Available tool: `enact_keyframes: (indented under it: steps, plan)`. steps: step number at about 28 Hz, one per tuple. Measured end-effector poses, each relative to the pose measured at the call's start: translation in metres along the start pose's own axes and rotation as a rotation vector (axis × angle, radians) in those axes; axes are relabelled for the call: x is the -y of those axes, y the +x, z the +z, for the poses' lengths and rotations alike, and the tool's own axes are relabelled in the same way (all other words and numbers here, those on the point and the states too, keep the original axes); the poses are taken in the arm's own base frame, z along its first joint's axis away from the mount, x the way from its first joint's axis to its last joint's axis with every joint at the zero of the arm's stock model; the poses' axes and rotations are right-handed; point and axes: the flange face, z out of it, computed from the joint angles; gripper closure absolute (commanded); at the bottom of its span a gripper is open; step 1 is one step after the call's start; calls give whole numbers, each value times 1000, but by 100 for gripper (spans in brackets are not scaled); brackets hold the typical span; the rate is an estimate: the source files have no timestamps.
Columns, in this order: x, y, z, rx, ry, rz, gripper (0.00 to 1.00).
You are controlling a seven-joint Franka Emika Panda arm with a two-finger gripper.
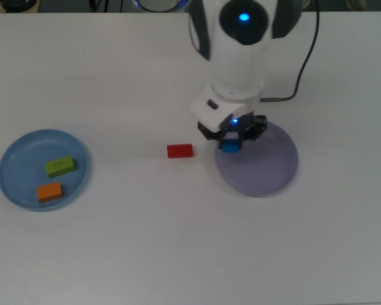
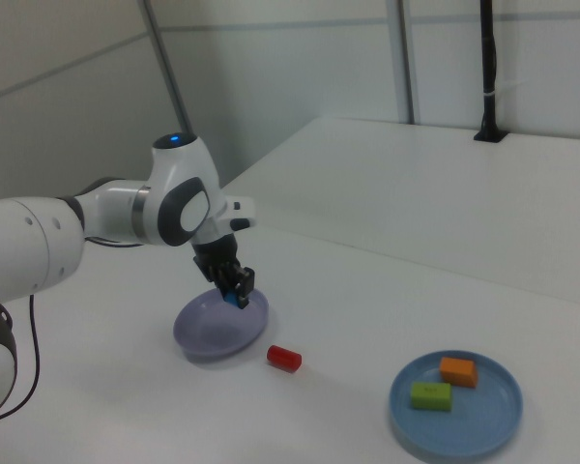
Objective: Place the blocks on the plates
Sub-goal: 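Place the blue block on the lavender plate and release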
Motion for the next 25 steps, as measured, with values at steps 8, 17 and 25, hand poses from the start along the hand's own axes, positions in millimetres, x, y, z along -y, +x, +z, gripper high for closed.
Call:
enact_keyframes:
  steps: [8,17,25]
  plan:
    - [46,-17,37,19,-98,-71,41]
    - [45,-16,42,23,-104,-72,0]
    - [43,-16,41,23,-106,-68,0]
